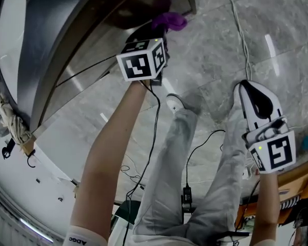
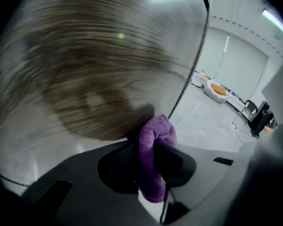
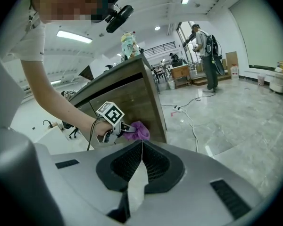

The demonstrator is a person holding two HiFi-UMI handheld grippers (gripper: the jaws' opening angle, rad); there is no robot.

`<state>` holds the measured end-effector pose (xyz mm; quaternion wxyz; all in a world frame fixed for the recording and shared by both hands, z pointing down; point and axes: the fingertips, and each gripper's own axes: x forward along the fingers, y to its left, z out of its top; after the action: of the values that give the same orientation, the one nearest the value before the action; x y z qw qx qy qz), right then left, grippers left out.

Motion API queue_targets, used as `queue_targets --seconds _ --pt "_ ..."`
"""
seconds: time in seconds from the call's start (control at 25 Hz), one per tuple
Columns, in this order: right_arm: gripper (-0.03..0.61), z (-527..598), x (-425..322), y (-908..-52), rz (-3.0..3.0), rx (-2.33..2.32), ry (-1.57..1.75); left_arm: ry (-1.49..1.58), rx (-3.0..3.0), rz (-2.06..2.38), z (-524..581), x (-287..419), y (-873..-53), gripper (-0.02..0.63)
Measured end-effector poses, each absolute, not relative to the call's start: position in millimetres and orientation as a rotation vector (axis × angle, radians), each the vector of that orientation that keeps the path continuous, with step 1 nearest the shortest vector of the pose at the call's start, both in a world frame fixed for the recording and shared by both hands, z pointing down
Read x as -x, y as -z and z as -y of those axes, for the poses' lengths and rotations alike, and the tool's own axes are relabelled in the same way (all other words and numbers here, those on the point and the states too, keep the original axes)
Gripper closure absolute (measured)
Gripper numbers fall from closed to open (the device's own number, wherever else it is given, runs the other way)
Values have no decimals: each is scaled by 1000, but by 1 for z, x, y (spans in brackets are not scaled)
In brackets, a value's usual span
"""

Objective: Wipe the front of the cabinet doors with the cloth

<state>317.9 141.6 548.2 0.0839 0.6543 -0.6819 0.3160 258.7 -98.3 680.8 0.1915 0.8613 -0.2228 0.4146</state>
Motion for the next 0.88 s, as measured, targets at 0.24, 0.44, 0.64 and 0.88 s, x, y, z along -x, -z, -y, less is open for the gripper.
queue_targets --seconds 0.24,0.44,0.64,0.88 --pt "552 -123 -298 -544 2086 -1887 -936 -1221 -2303 786 120 -178 -694 525" --pt "552 -120 -289 -544 2103 -1863 -949 -1298 -2191 915 138 -115 -705 525" --pt "552 -124 -282 -545 2127 -1827 -944 -1322 -2087 1053 151 -69 -707 525" --pt "552 -136 -284 -541 2171 -1797 -953 -1348 -1948 1285 152 -19 -695 525"
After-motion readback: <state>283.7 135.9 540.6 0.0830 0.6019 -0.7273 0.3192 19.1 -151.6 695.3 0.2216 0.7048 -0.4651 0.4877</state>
